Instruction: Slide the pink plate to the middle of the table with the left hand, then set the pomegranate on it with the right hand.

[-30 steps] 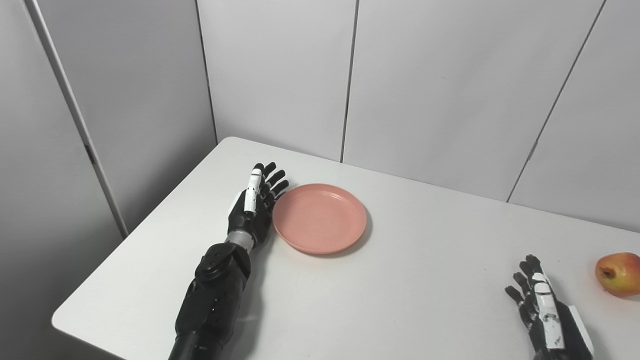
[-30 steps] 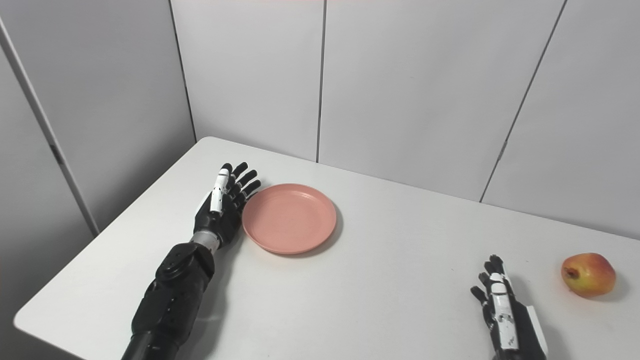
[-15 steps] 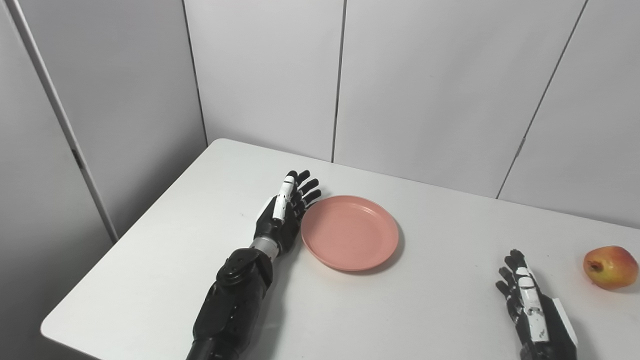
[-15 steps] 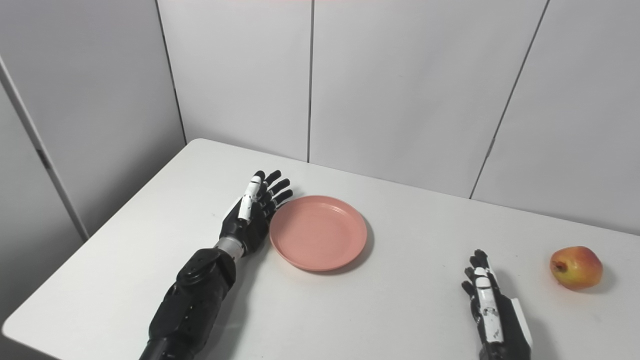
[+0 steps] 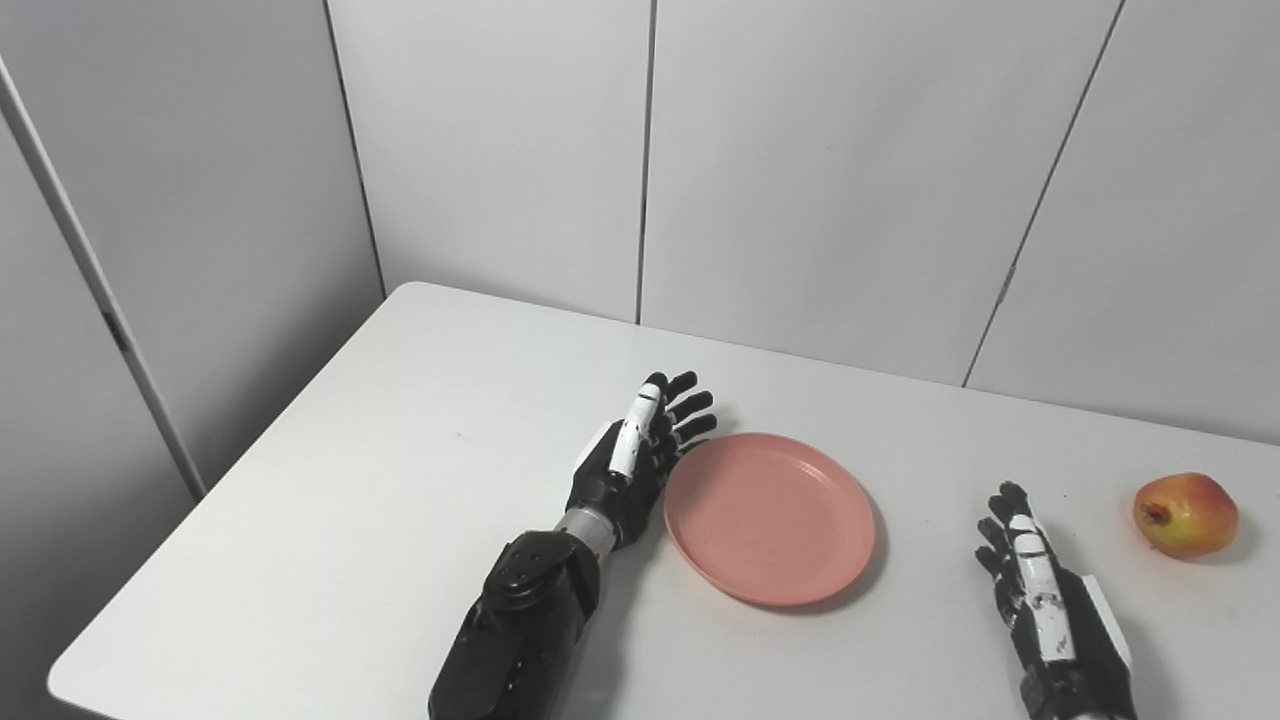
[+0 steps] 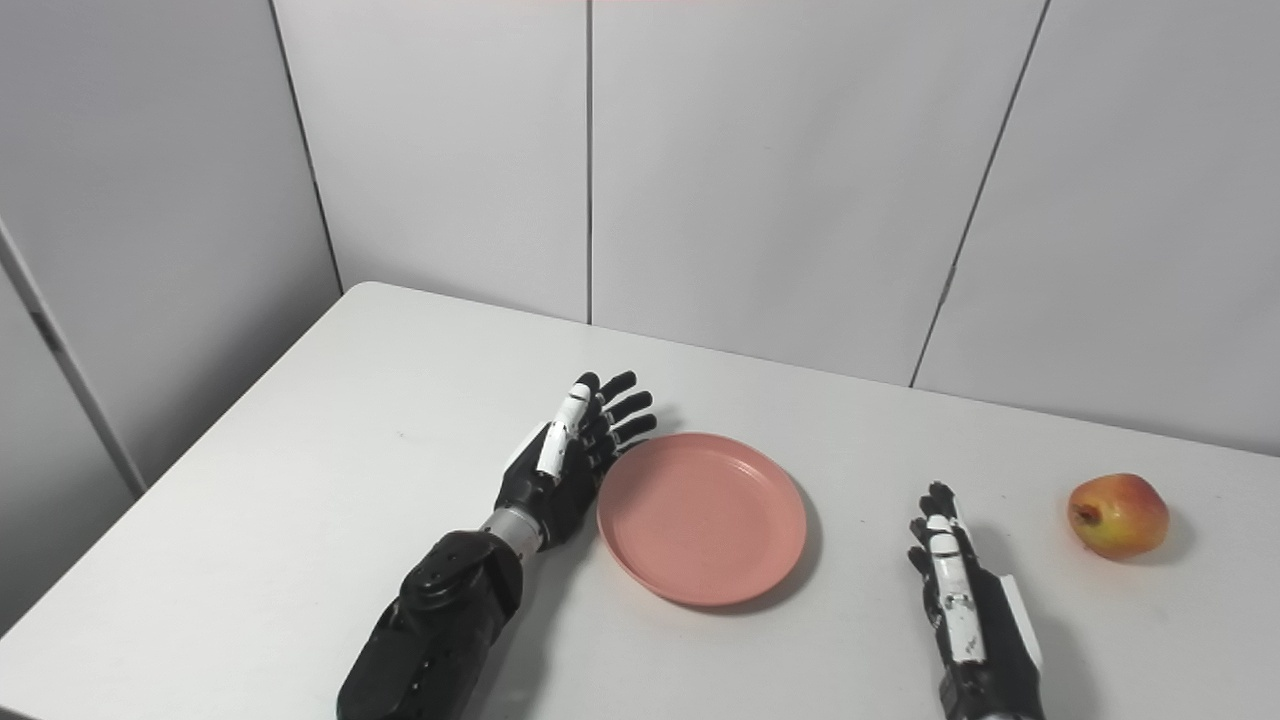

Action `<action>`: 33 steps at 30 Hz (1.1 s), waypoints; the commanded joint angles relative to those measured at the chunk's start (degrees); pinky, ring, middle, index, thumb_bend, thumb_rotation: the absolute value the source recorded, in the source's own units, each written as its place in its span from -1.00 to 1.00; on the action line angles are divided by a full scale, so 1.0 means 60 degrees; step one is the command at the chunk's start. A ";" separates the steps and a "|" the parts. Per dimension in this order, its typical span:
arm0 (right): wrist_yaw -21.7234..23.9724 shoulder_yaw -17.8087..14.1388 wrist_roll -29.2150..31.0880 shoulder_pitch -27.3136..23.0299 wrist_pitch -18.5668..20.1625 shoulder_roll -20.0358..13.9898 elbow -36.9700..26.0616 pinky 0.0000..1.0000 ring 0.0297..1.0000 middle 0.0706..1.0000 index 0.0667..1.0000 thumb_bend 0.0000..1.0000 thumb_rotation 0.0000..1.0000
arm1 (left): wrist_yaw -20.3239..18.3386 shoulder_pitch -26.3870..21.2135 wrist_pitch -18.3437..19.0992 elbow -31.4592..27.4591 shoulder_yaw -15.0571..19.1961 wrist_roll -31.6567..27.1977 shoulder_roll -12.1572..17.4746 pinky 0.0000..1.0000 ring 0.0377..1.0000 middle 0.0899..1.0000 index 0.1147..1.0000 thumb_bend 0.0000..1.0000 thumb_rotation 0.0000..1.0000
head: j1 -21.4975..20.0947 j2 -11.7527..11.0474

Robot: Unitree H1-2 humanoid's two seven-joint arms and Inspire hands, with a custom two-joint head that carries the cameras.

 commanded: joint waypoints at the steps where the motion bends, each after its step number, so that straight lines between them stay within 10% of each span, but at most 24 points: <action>1: -0.0075 0.0008 -0.0006 -0.0326 0.0210 0.0087 -0.0455 1.00 0.98 0.99 0.99 -0.57 1.00 | 0.0001 0.0183 0.0355 -0.0113 -0.0208 0.0235 -0.0208 0.73 0.76 0.76 0.74 -0.20 1.00 | -0.0083 0.0027; 33: -0.0404 -0.0009 -0.0215 -0.0537 0.0473 0.0396 -0.0480 0.96 0.95 0.95 0.93 -0.51 1.00 | -0.0217 0.0954 0.0284 -0.1124 -0.0394 0.0575 -0.0429 0.78 0.78 0.78 0.75 -0.20 1.00 | -0.1692 0.0338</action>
